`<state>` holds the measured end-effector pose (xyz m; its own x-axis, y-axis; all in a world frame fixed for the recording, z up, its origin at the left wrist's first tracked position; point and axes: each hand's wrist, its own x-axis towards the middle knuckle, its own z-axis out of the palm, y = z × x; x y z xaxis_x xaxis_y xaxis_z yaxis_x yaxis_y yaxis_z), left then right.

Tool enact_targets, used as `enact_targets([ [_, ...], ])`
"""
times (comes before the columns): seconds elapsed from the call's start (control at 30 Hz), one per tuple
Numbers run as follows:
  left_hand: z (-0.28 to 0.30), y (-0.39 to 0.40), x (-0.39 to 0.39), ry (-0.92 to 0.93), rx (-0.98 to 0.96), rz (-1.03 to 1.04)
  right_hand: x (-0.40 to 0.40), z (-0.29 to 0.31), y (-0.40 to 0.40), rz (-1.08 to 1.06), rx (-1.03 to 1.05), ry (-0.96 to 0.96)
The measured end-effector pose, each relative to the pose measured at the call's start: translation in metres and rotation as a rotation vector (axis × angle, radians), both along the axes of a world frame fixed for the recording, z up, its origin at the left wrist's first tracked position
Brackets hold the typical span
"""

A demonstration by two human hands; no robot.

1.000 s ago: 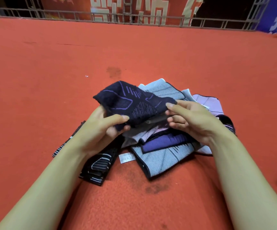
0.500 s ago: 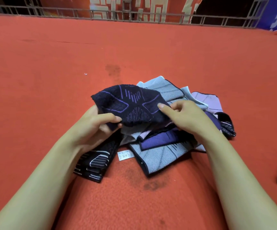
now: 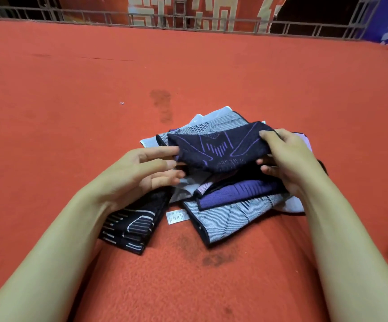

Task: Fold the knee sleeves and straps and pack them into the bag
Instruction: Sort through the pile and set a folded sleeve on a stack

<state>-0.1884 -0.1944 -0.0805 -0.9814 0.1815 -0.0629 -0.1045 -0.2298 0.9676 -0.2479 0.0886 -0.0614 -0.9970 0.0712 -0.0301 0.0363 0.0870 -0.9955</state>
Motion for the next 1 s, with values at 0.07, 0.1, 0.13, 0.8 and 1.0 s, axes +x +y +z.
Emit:
enact_targets([
  [0.07,0.000,0.002,0.001,0.016,-0.043,-0.045,0.001,-0.001,-0.003,0.066,-0.166,0.001],
  [0.1,0.000,0.003,0.001,0.017,-0.061,-0.087,0.002,0.000,-0.006,0.088,-0.270,0.007],
  [0.13,0.000,0.004,0.002,0.008,-0.080,-0.138,0.002,-0.001,-0.009,0.098,-0.337,0.020],
  [0.8,-0.004,0.019,-0.004,-0.177,0.097,0.046,0.029,-0.012,-0.063,0.625,0.802,0.509],
  [1.0,-0.004,0.020,-0.003,-0.139,0.058,0.077,0.027,-0.008,-0.056,0.590,0.830,0.511],
])
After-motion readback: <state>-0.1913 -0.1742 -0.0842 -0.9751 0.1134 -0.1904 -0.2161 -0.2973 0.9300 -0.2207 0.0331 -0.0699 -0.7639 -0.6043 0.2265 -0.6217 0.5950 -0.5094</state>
